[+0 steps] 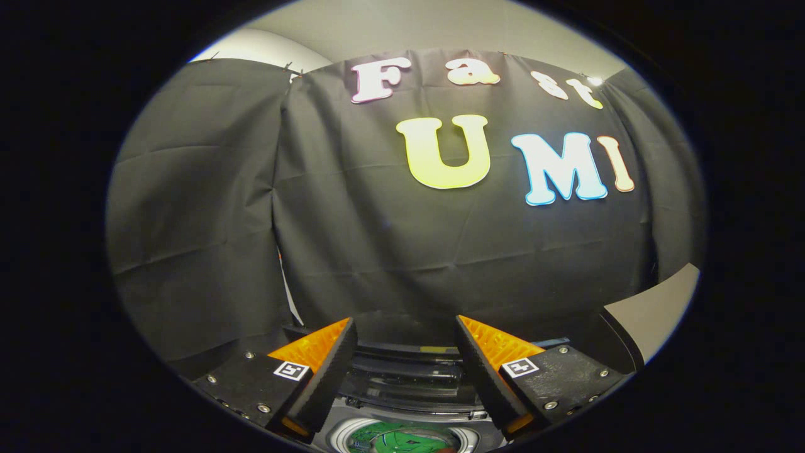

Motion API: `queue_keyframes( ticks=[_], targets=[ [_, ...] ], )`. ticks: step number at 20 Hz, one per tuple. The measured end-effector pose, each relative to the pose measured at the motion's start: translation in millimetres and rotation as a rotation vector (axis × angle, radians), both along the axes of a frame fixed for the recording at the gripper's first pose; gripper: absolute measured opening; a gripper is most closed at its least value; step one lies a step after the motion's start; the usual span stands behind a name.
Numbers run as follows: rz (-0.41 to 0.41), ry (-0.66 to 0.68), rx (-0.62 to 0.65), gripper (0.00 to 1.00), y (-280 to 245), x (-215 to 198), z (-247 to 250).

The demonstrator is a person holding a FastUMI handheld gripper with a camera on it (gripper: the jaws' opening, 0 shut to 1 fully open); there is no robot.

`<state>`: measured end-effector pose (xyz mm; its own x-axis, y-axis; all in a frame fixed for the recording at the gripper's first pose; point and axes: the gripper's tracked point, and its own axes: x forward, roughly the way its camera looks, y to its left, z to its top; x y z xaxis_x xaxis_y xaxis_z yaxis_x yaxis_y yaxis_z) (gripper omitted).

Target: Put the clothes into the washing machine and then close the washing machine lid.

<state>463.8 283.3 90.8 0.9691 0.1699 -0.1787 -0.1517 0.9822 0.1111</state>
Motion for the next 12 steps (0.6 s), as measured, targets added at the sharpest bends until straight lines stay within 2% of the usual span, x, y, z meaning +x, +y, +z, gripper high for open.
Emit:
queue_keyframes(
  ticks=[7, 12],
  targets=[
    [-0.053, 0.133, -0.029, 0.96, 2, 46, -19],
    [-0.115, 0.292, -0.022, 0.96, 3, 62, -47]
  ],
)
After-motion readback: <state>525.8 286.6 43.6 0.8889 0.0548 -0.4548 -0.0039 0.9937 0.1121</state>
